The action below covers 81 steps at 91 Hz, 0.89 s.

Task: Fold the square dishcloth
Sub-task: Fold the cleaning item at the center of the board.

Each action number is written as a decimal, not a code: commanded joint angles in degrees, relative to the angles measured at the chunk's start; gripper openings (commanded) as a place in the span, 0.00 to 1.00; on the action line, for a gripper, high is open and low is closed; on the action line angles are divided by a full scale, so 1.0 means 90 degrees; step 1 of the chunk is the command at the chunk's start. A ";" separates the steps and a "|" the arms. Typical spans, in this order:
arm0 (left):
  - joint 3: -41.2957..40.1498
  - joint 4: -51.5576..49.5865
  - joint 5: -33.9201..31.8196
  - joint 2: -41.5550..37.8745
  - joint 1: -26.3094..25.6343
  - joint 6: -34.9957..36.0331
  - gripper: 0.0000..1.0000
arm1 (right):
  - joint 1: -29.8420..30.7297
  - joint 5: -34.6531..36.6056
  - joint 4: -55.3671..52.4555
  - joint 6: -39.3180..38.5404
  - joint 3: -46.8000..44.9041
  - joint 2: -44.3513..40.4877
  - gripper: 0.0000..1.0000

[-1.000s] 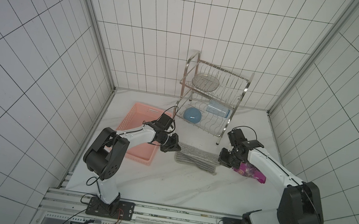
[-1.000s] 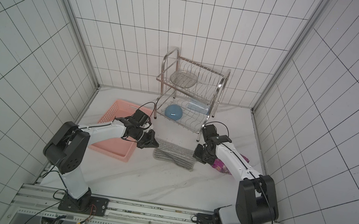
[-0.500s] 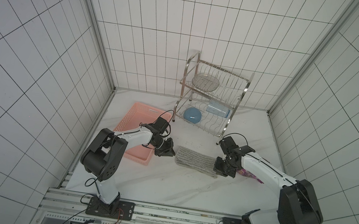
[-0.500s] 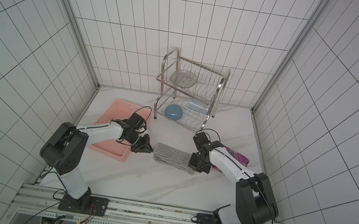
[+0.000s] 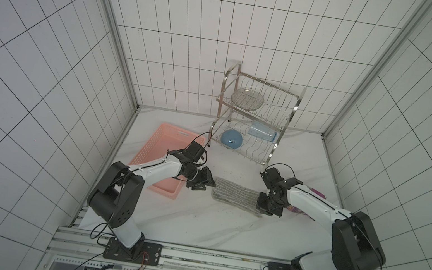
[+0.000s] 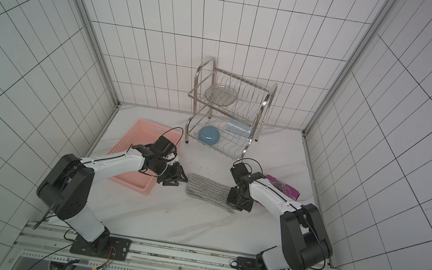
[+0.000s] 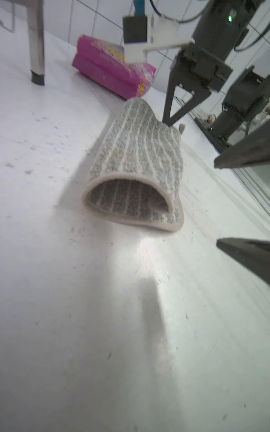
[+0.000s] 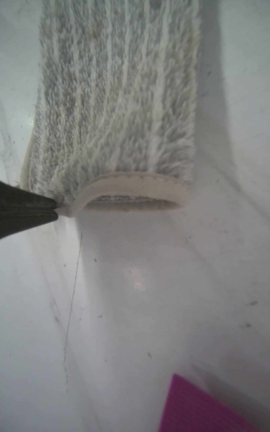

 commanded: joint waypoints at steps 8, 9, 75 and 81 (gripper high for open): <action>0.0192 0.0394 -0.0461 0.0076 -0.0035 0.0594 0.65 | 0.0099 0.0325 0.0050 0.0067 0.0002 -0.0157 0.09; 0.0179 0.0432 -0.0472 0.0087 -0.0041 0.0663 0.65 | 0.0103 0.0340 0.0057 0.0067 -0.0004 -0.0170 0.09; -0.0732 0.2893 -0.0051 0.0668 -0.0338 0.1519 0.57 | 0.0125 0.0676 0.0346 0.0069 -0.0074 0.0047 0.13; -0.0801 0.2951 -0.0001 0.0604 -0.0352 0.1488 0.54 | 0.0117 0.0666 0.0356 0.0076 -0.0061 0.0100 0.13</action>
